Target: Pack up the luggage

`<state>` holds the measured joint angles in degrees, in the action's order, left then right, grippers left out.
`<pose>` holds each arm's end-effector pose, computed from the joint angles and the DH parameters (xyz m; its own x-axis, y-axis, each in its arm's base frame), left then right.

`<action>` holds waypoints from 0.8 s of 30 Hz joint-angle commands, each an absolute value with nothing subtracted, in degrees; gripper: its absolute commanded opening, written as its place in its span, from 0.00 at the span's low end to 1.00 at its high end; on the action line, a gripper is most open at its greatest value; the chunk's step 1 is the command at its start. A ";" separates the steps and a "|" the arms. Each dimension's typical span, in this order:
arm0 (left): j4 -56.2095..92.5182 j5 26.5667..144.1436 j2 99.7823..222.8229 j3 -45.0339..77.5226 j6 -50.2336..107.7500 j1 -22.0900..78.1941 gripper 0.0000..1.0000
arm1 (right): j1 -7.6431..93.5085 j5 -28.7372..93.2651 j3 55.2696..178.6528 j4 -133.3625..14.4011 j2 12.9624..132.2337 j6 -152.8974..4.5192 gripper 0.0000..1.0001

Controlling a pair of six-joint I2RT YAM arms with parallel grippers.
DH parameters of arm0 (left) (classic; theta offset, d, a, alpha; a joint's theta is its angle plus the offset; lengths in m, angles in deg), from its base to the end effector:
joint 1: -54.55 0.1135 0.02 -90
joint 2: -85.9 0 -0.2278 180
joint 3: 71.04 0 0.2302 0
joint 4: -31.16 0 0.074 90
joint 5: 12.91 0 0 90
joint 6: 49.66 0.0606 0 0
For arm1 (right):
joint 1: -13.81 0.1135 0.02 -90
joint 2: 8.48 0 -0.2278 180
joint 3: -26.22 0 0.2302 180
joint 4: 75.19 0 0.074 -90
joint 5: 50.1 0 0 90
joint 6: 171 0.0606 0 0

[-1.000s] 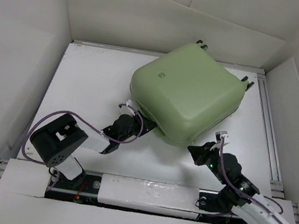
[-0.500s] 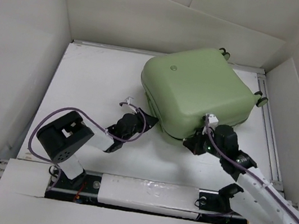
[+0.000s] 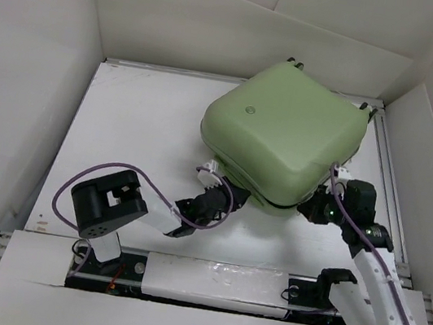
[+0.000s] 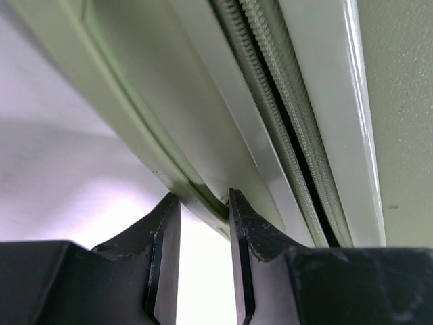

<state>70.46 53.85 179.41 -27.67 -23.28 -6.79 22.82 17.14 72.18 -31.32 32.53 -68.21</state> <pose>0.1691 -0.2595 0.1398 -0.5959 -0.6261 -0.5029 0.1949 0.4947 -0.8469 0.1726 0.0511 0.2012 -0.7029 0.0952 -0.7049 -0.2934 0.8640 0.4093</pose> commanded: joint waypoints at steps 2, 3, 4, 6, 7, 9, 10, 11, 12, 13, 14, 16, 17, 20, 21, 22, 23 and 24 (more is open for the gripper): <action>78.10 70.94 180.90 -21.39 -21.36 -20.06 0.00 | 18.30 19.00 79.55 -50.04 39.39 -68.00 0.00; 78.10 70.94 180.91 -21.38 -21.88 -20.07 0.00 | 17.77 18.12 80.60 -50.84 41.07 -68.00 0.00; 78.80 70.94 180.91 -21.38 -21.89 -20.07 0.00 | 17.76 15.85 81.66 -51.37 42.91 -68.52 0.00; 78.80 70.94 181.43 -20.77 -21.89 -20.07 0.00 | 17.76 11.72 83.60 -53.72 47.91 -67.74 0.00; 78.80 70.94 181.43 -20.16 -22.41 -20.07 0.00 | 17.76 9.52 83.60 -54.36 48.81 -66.17 0.00; 78.80 70.41 181.43 -20.15 -22.42 -20.07 0.00 | 22.57 8.70 80.91 -54.36 44.65 -65.62 0.00; 78.80 69.02 181.43 -20.15 -22.42 -20.07 0.00 | 25.29 10.36 78.62 -53.58 40.95 -63.62 0.00; 78.28 68.31 180.74 -20.76 -22.42 -20.07 0.00 | 31.50 12.46 75.98 -52.88 36.74 -62.04 0.00; 77.76 67.70 180.73 -21.55 -22.42 -20.07 0.00 | 35.13 15.09 69.95 -52.87 31.99 -60.11 0.00; 77.75 67.69 179.95 -21.56 -22.42 -19.02 0.00 | 38.64 16.16 67.02 -51.74 22.72 -57.82 0.00; 77.75 67.69 179.42 -22.43 -22.42 -18.23 0.00 | 45.55 17.91 64.82 -50.07 18.28 -53.54 0.00; 77.75 67.69 179.41 -22.44 -23.03 -16.82 0.00 | 51.83 24.50 60.51 -46.47 10.89 -50.34 0.00; 77.75 67.08 179.41 -22.44 -23.03 -16.29 0.00 | 54.47 27.05 60.49 -42.54 6.24 -48.76 0.00; 76.34 66.02 180.03 -20.59 -23.03 -16.29 0.00 | 61.43 37.25 63.29 -39.42 8.45 -49.27 0.00; 77.04 66.02 180.03 -20.59 -23.03 -16.29 0.00 | 61.96 38.57 64.52 -39.42 10.92 -50.15 0.00; 77.74 66.02 180.03 -20.59 -23.03 -16.29 0.00 | 61.97 41.63 68.18 -39.42 13.90 -51.02 0.00; 77.75 66.02 179.33 -22.51 -23.03 -16.29 0.00 | 61.97 42.97 69.96 -38.55 16.97 -51.64 0.00; 76.97 64.37 176.89 -23.57 -23.03 -16.29 0.00 | 61.97 44.11 72.94 -37.93 22.84 -52.78 0.00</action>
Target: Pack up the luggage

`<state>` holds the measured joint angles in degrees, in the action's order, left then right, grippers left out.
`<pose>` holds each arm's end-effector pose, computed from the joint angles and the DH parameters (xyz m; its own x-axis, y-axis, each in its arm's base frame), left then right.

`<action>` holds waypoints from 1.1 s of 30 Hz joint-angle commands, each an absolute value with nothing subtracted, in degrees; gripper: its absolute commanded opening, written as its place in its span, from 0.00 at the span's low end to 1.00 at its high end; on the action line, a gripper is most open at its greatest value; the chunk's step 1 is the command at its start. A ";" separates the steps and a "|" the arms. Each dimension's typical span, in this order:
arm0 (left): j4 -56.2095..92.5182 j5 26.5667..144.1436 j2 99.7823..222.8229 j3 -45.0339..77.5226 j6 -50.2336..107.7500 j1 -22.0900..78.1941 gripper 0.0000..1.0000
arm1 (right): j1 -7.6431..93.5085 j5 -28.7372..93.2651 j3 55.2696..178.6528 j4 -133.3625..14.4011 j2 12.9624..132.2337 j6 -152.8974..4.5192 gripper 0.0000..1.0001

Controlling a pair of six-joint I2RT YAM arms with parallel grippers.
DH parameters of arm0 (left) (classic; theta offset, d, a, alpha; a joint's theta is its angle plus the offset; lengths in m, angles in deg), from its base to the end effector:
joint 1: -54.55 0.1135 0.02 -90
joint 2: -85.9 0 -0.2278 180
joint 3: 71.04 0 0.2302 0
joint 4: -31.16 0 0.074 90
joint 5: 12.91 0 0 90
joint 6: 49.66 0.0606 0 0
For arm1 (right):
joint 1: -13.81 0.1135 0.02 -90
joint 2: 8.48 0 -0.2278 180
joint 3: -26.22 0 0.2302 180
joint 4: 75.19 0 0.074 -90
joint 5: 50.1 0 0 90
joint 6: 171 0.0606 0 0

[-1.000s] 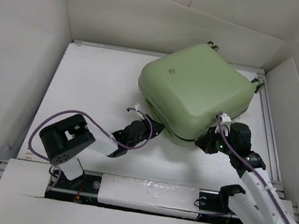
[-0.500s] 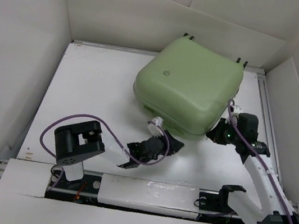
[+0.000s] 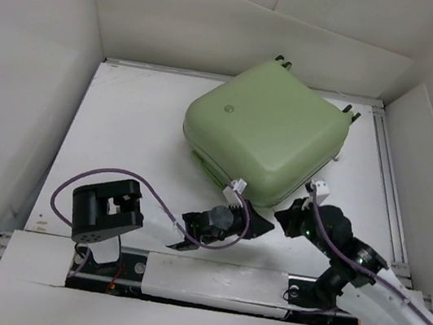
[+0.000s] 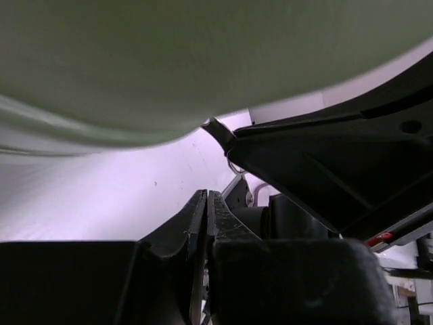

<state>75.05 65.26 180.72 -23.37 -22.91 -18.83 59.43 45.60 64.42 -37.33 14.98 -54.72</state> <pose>0.1059 -0.3115 0.1641 -0.7925 -0.4006 -0.4598 0.3813 0.2629 -0.8863 0.1142 0.1081 0.2100 -0.5328 0.0854 -0.8419 -0.4588 0.8068 0.3722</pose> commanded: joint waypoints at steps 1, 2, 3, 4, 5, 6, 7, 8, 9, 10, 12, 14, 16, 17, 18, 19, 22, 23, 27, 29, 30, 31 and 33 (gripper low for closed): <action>76.26 63.31 175.12 -24.89 -23.03 -16.29 0.00 | 61.45 44.12 72.97 -37.93 25.24 -52.79 0.00; 75.39 62.16 172.93 -28.03 -23.03 -16.29 0.00 | 61.44 44.12 74.62 -37.93 27.09 -53.66 0.00; 74.16 59.72 168.12 -29.54 -22.51 -16.29 0.00 | 61.44 44.12 74.64 -39.15 28.85 -53.67 0.00; 72.49 58.65 165.64 -30.78 -22.50 -16.29 0.00 | 61.44 43.17 74.64 -40.12 28.87 -53.67 0.00; 67.69 57.68 163.18 -31.83 -21.72 -16.29 0.00 | 61.44 42.37 74.03 -41.17 28.35 -53.67 0.00; 64.68 56.80 160.80 -32.54 -21.19 -16.29 0.00 | 61.44 42.37 72.54 -41.79 26.78 -53.67 0.00; 61.44 54.35 156.08 -33.07 -20.40 -16.29 0.09 | 61.44 42.37 71.75 -41.79 25.89 -53.67 0.00; 54.53 52.76 153.77 -33.07 -18.57 -16.29 0.15 | 61.44 43.24 71.04 -41.79 25.10 -53.67 0.00; 50.54 50.83 151.75 -33.07 -18.55 -16.29 0.21 | 61.44 43.85 70.51 -41.79 24.31 -53.15 0.00; 46.76 48.38 147.90 -33.07 -18.55 -16.29 0.26 | 61.44 44.82 69.98 -40.23 22.91 -53.14 0.00; 40.87 43.53 144.45 -33.07 -18.38 -14.63 0.32 | 60.92 47.53 69.98 -39.60 21.76 -51.82 0.00; 40.05 47.35 142.24 -35.00 -17.06 -9.04 0.34 | 60.31 48.95 69.98 -38.89 21.05 -51.30 0.00; 40.04 54.55 142.23 -36.31 -15.40 -2.26 0.34 | 58.02 48.96 70.59 -38.89 21.83 -51.30 0.00; 41.44 58.94 144.58 -36.93 -14.51 4.39 0.34 | 56.97 47.57 70.59 -39.42 23.23 -51.30 0.00; 42.67 66.38 145.74 -37.64 -13.98 6.98 0.34 | 55.05 46.33 71.20 -40.29 24.03 -52.25 0.00; 45.99 68.63 146.71 -38.43 -13.98 8.74 0.32 | 54.50 44.32 71.21 -40.30 24.73 -52.87 0.00; 50.48 70.76 149.43 -40.45 -13.28 9.46 0.40 | 54.50 41.67 71.74 -41.70 26.84 -52.88 0.00; 51.20 71.46 150.14 -40.46 -12.58 9.46 0.44 | 54.50 40.10 70.87 -41.71 26.85 -52.88 0.00; 51.73 73.13 153.92 -37.91 -12.04 9.46 0.57 | 58.36 40.70 67.61 -45.04 23.87 -49.46 0.00; 53.75 73.75 156.46 -36.42 -12.04 9.46 0.60 | 60.72 40.70 67.08 -45.05 23.25 -48.23 0.00; 54.45 74.36 157.34 -35.37 -12.04 9.46 0.61 | 61.61 41.48 67.08 -45.05 23.25 -48.22 0.00; 55.33 74.98 159.09 -35.36 -12.04 9.46 0.61 | 62.40 41.49 67.08 -45.05 23.25 -47.61 0.00; 58.13 76.82 160.68 -34.66 -12.04 9.46 0.62 | 64.78 44.02 67.08 -44.35 23.25 -47.08 0.00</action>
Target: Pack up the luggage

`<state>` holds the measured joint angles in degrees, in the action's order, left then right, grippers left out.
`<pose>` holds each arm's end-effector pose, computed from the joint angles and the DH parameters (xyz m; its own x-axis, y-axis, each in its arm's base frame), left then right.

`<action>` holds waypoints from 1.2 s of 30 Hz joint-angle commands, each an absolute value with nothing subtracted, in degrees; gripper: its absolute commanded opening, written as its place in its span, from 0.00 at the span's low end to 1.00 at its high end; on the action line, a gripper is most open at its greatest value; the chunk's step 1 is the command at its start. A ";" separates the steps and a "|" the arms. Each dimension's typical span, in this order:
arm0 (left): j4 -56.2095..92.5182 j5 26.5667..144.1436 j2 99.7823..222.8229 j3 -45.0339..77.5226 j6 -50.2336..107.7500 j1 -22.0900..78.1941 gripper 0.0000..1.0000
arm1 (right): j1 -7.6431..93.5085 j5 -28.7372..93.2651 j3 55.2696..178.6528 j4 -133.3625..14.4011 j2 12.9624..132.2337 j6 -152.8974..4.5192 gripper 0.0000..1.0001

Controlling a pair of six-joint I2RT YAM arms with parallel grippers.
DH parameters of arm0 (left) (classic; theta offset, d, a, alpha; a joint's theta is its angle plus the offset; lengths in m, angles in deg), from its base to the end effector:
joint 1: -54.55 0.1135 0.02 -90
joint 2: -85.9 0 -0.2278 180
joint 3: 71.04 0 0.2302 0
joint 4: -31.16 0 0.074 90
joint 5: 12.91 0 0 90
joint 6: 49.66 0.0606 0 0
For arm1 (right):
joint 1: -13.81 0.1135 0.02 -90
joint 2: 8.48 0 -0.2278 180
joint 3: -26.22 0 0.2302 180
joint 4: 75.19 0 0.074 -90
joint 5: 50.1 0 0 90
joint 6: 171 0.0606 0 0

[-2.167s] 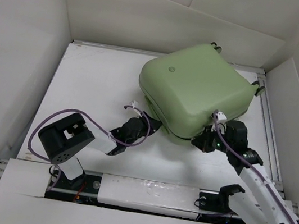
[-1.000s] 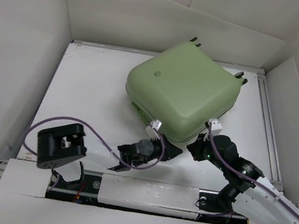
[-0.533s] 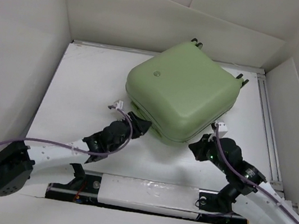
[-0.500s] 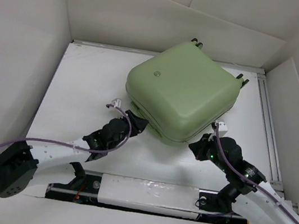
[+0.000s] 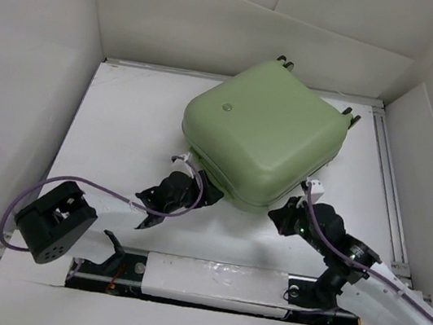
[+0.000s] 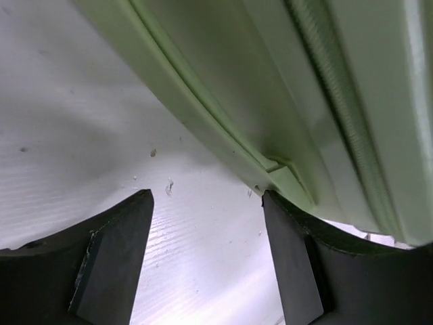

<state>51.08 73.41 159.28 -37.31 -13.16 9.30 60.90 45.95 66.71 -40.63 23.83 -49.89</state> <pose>0.1849 -0.1810 0.1395 -0.6769 -0.4566 -0.5773 0.2052 0.6361 -0.7438 0.1242 0.1243 0.2084 -0.6021 0.1069 -0.7912 -0.4122 0.8070 0.4228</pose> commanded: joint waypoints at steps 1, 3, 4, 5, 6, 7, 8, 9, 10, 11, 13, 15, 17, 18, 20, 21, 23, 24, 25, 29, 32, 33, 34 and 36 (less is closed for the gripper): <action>59.02 76.83 161.39 -34.13 -12.04 9.46 0.62 | 65.30 44.56 67.69 -44.34 23.25 -47.08 0.00; 61.13 77.97 163.23 -34.13 -12.66 9.46 0.62 | 66.45 44.56 67.69 -43.82 23.77 -46.55 0.00; 62.88 77.97 163.85 -34.13 -13.27 9.46 0.62 | 66.45 44.56 67.69 -43.82 23.77 -46.55 0.00; 63.51 78.58 165.33 -33.52 -13.28 9.46 0.62 | 67.24 44.56 67.69 -45.56 23.77 -45.94 0.00; 64.03 78.59 166.22 -33.51 -13.80 9.46 0.62 | 68.20 44.56 67.69 -46.44 24.47 -45.94 0.00; 64.56 78.59 167.01 -32.73 -13.80 9.46 0.60 | 68.73 44.56 67.00 -47.15 24.48 -45.33 0.00; 65.61 78.59 167.72 -32.03 -14.32 9.46 0.57 | 69.35 44.56 66.99 -47.77 26.13 -45.32 0.00; 66.40 79.20 168.94 -32.02 -14.94 9.46 0.57 | 70.05 44.56 66.99 -47.77 26.76 -44.80 0.00; 67.28 79.81 168.95 -32.02 -14.95 9.46 0.55 | 71.53 45.43 66.99 -47.77 27.28 -44.79 0.00; 69.47 79.82 168.95 -32.89 -15.64 9.46 0.55 | 72.33 46.75 67.77 -47.16 27.29 -44.79 0.00; 72.98 79.82 167.21 -36.21 -15.65 8.94 0.47 | 74.26 48.42 68.39 -45.14 28.08 -44.27 0.00; 74.05 79.20 164.66 -39.20 -16.35 8.94 0.40 | 74.97 49.74 68.40 -42.78 26.07 -44.27 0.00; 75.03 77.37 160.27 -42.20 -16.97 8.94 0.44 | 74.98 50.53 68.40 -41.45 24.31 -43.74 0.00; 75.03 76.84 158.77 -44.30 -17.58 8.94 0.47 | 74.98 51.24 68.40 -40.92 23.43 -43.74 0.00; 72.92 74.65 155.08 -45.03 -17.58 9.55 0.56 | 74.98 51.76 68.40 -39.86 21.23 -43.74 0.00; 71.26 74.63 154.37 -45.03 -17.58 9.55 0.57 | 74.98 51.77 68.40 -39.86 20.70 -43.74 0.00; 71.25 74.63 154.36 -44.42 -17.05 9.55 0.58 | 74.98 51.24 68.40 -41.09 20.70 -43.74 0.00; 70.72 74.63 154.36 -43.89 -17.05 9.55 0.59 | 74.98 50.63 68.40 -41.09 21.31 -43.74 0.00; 70.72 74.63 154.36 -43.27 -17.05 9.55 0.59 | 74.98 50.11 68.40 -41.79 22.01 -43.74 0.00; 66.25 74.11 157.34 -37.06 -16.35 9.55 0.59 | 74.98 49.05 68.92 -43.72 25.70 -43.74 0.00; 65.27 74.11 160.51 -34.31 -15.47 9.55 0.57 | 75.59 49.05 68.92 -44.43 25.71 -43.74 0.00; 65.27 74.11 161.04 -34.30 -15.47 9.55 0.56 | 76.38 49.05 68.92 -45.13 25.71 -43.22 0.00; 65.27 74.11 161.91 -33.69 -15.47 9.55 0.54 | 76.38 49.05 68.92 -45.92 25.71 -43.21 0.00; 65.80 74.71 163.49 -32.38 -15.47 9.55 0.50 | 77.43 49.05 68.92 -46.53 26.23 -42.69 0.00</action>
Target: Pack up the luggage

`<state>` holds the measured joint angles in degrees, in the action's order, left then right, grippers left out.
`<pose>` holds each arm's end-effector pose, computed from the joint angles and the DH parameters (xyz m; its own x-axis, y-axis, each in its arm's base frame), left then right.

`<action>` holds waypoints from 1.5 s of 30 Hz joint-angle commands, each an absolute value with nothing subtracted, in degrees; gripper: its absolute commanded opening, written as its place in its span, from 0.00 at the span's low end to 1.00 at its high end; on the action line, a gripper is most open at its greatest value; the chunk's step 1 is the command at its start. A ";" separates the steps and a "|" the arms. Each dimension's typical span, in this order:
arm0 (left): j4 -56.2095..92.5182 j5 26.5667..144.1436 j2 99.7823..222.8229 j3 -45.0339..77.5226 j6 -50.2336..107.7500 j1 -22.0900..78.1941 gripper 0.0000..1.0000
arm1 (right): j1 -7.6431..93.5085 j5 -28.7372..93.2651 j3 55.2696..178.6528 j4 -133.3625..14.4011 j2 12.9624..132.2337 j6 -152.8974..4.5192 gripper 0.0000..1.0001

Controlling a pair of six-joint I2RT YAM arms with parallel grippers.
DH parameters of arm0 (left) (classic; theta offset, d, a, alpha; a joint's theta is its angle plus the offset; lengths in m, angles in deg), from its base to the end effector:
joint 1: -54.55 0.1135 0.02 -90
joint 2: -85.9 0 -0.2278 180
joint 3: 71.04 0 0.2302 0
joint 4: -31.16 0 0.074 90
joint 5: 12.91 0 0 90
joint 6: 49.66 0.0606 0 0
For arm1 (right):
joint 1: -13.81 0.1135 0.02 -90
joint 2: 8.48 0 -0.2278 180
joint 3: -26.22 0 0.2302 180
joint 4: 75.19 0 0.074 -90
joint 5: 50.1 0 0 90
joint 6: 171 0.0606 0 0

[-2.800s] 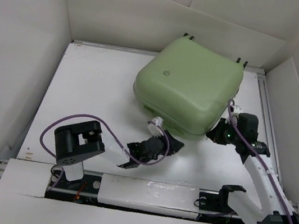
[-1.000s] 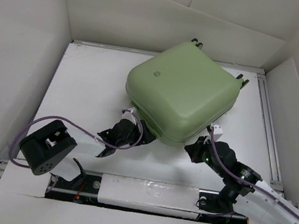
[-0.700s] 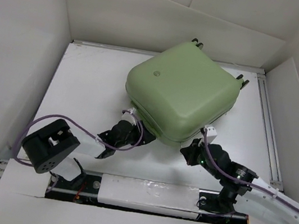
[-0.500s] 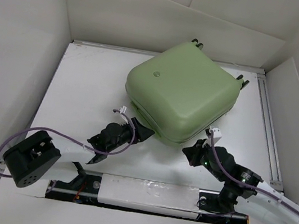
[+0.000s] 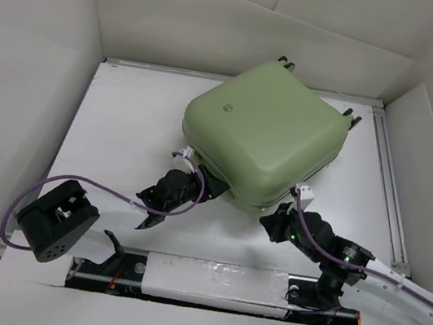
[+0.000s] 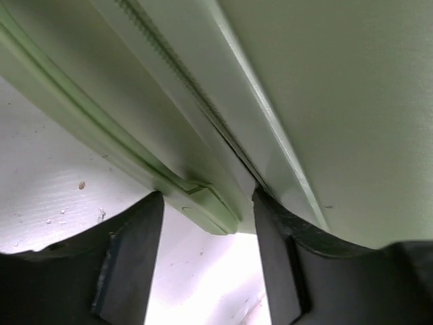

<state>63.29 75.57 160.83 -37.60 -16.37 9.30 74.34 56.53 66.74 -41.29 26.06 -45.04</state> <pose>0.1884 -0.1878 0.1591 -0.6409 -0.5404 -0.5452 0.2838 0.4930 -0.8224 0.1027 0.1464 0.2048 -0.6033 0.0761 -0.7939 -0.4393 0.7991 0.4104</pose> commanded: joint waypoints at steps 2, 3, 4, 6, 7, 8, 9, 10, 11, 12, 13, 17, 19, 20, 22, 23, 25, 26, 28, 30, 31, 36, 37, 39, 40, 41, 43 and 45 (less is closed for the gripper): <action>65.80 75.33 164.64 -31.67 -15.47 9.55 0.46 | 77.96 49.05 68.92 -47.42 26.76 -42.68 0.00; 65.80 75.34 165.43 -31.67 -15.47 9.55 0.42 | 78.57 49.05 68.92 -48.12 27.46 -42.68 0.00; 65.80 75.34 165.44 -31.67 -15.47 9.55 0.42 | 78.58 49.05 69.53 -48.99 28.16 -42.68 0.00; 67.28 75.34 166.14 -31.67 -16.00 9.55 0.33 | 79.11 49.05 69.54 -50.14 28.95 -42.68 0.00; 67.29 75.34 167.10 -31.67 -16.52 9.55 0.29 | 79.63 49.05 69.54 -50.84 29.48 -42.68 0.00; 68.07 75.34 168.24 -32.19 -17.14 9.55 0.25 | 79.64 49.05 69.54 -53.02 30.70 -42.68 0.00; 69.65 76.03 168.86 -32.19 -17.14 9.55 0.20 | 80.33 49.05 69.54 -54.35 31.50 -42.68 0.00; 70.53 76.82 169.65 -32.19 -17.75 9.55 0.11 | 80.34 49.05 69.54 -55.67 32.55 -41.99 0.00; 71.50 76.83 171.14 -32.19 -18.54 9.55 0.07 | 81.30 49.05 69.54 -58.99 34.82 -41.98 0.00; 72.47 76.83 171.85 -32.19 -18.55 9.03 0.04 | 82.96 49.05 69.54 -60.94 36.15 -41.28 0.00; 74.04 76.83 172.46 -32.19 -19.33 9.02 0.00 | 83.93 51.05 70.06 -62.87 37.56 -40.41 0.00; 76.86 77.44 174.58 -32.19 -20.75 7.80 0.00 | 89.82 58.15 75.92 -68.87 46.87 -39.87 0.00; 76.87 77.97 174.58 -32.72 -21.27 7.79 0.00 | 93.41 64.83 79.89 -58.80 49.96 -37.70 0.00; 76.87 77.97 173.80 -33.59 -21.27 8.58 0.00 | 94.30 72.00 82.17 -54.49 49.96 -36.11 0.00; 76.17 77.97 170.91 -35.44 -21.27 9.37 0.00 | 94.31 76.97 82.20 -41.88 48.66 -29.29 0.00; 74.86 76.93 169.67 -35.97 -20.58 9.38 0.00 | 94.31 78.65 81.59 -38.84 47.34 -27.06 0.01; 72.57 76.92 167.12 -35.97 -19.69 9.38 0.00 | 94.31 81.03 77.73 -33.91 41.66 -23.89 0.20; 71.09 76.92 166.50 -35.97 -18.82 9.38 0.06 | 94.31 82.08 76.15 -32.93 39.35 -21.53 0.36; 69.41 76.92 165.27 -35.97 -18.11 9.38 0.18 | 94.31 82.70 71.40 -32.21 32.35 -20.97 0.46; 66.09 76.92 162.73 -35.45 -16.89 9.38 0.34 | 93.62 84.88 65.37 -32.74 23.57 -20.97 0.60; 66.06 76.92 162.71 -35.45 -16.88 9.38 0.34 | 93.61 84.90 65.32 -32.74 23.51 -20.97 0.60; 64.13 76.92 161.57 -34.92 -15.65 9.38 0.35 | 90.55 87.01 61.28 -41.70 11.66 -36.49 0.69; 63.52 76.92 161.57 -34.40 -14.95 9.38 0.35 | 89.66 87.01 61.28 -41.71 10.51 -38.44 0.69; 62.63 77.44 162.27 -33.86 -14.95 9.38 0.36 | 87.64 87.01 61.28 -42.32 8.23 -42.66 0.72; 62.63 77.45 162.97 -33.86 -14.95 9.38 0.36 | 85.37 87.01 61.80 -42.32 8.22 -44.34 0.72; 62.63 77.45 162.98 -33.34 -14.95 9.38 0.36 | 84.13 84.06 61.81 -43.28 7.69 -46.70 0.73; 62.63 77.45 164.64 -33.34 -14.95 9.38 0.37 | 79.93 80.88 62.50 -46.53 9.44 -51.19 0.73; 64.21 78.14 165.17 -33.34 -15.55 9.38 0.37 | 76.84 76.48 63.29 -47.24 12.42 -52.52 0.71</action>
